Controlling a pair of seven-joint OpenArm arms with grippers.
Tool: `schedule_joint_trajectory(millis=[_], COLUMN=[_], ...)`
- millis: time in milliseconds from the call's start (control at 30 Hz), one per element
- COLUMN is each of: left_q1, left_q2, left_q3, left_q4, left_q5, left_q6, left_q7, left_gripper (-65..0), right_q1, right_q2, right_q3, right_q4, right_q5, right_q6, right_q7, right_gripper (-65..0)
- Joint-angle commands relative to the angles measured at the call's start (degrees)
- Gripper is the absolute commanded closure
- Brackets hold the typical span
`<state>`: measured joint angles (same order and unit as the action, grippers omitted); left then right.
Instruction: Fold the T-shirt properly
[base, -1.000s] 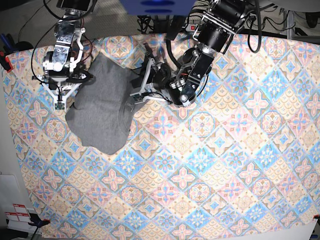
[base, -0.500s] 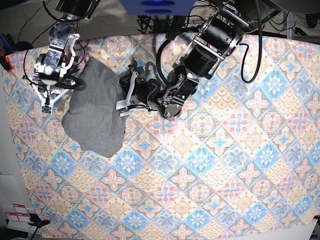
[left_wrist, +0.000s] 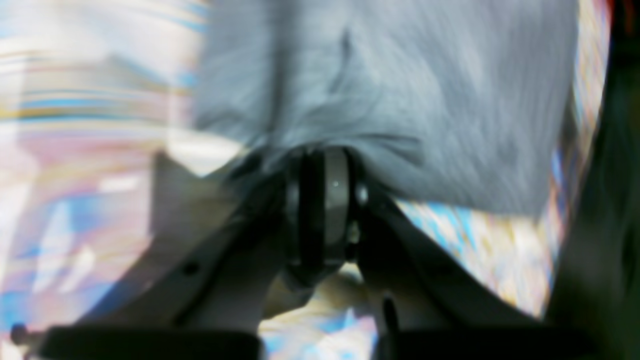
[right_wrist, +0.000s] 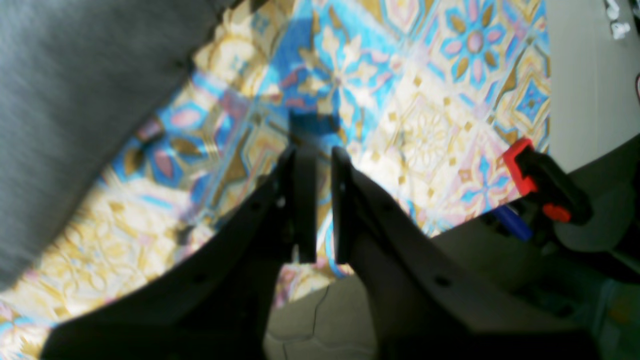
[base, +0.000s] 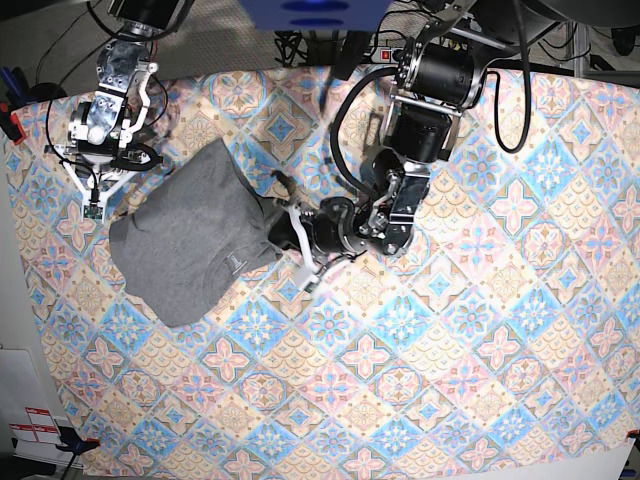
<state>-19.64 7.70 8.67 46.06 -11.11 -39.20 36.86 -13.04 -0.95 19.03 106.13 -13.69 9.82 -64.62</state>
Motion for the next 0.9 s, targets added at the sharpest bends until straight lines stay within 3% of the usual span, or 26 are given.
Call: schedule_joint_trajectory(millis=[0, 100, 367, 500, 733, 867], left_q1=[-1.50, -3.17, -4.49, -1.86, 6.41, 9.75], left_q2=[1.04, 1.30, 1.30, -3.18, -13.73, -17.33], left_q3=[-0.97, -1.06, -1.77, -1.77, -1.68, -3.17], left_q4=[0.93, 0.75, 1.19, 5.50, 27.91, 35.39], left_q5=[-1.33, -0.97, -1.50, -3.96, -8.36, -9.85], left_q6=[-0.80, -0.80, -0.80, -0.80, -0.80, -0.80], left_q7=[-3.15, -7.89, -7.81, -7.46, -1.48, 0.37], left_gripper=[-6.1, -6.1, -5.6, -5.7, -5.9, -5.9], right_q1=[0.07, -0.54, -0.02, 2.71, 3.94, 7.19], right_q2=[0.56, 0.64, 4.16, 4.07, 4.07, 3.98], right_q3=[0.01, -0.96, -13.62, -14.94, -18.37, -20.65], right_q4=[0.82, -0.59, -8.32, -13.34, -19.84, -22.30], right_q5=[-0.42, -0.42, -0.06, 0.02, 5.47, 6.53], right_q6=[0.07, 0.15, 0.15, 0.15, 0.24, 0.24], right_q7=[0.75, 0.75, 0.75, 0.66, 3.92, 3.92], right_gripper=[-5.1, -5.1, -5.0, -5.0, -5.0, -5.0])
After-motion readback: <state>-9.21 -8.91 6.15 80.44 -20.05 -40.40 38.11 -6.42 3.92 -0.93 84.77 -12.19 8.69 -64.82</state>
